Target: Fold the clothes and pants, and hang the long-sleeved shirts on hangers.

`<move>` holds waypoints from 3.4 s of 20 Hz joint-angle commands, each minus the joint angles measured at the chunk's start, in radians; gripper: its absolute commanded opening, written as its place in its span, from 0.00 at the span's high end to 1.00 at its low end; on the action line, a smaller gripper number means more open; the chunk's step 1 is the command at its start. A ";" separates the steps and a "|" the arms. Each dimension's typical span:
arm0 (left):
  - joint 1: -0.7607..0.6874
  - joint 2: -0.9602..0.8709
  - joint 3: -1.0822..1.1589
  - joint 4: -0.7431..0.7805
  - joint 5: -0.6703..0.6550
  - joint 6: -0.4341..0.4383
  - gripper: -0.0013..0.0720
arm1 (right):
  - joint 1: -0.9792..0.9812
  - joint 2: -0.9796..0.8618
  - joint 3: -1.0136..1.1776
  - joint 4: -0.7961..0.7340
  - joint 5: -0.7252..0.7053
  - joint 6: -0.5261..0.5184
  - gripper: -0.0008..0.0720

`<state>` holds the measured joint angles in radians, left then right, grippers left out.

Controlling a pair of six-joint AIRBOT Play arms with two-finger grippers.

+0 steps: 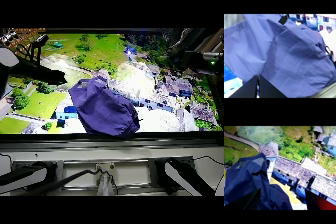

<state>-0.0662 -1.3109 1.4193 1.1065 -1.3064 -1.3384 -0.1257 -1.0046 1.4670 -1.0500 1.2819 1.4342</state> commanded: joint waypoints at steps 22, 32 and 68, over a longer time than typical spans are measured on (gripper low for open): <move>0.000 -0.003 0.000 0.000 0.004 0.000 0.97 | 0.001 -0.001 0.002 -0.028 -0.359 -0.169 0.11; 0.000 -0.016 -0.001 -0.037 0.021 0.000 0.97 | 0.001 -0.002 0.002 -0.019 -0.692 -0.169 0.11; -0.034 0.015 -0.254 -0.218 0.489 0.135 0.33 | 0.461 -0.182 -0.734 0.056 -0.365 -0.029 0.36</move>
<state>-0.0780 -1.2221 1.1065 0.8898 -0.7998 -1.2102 0.3279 -1.2232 0.7975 -0.9749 0.9253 1.3880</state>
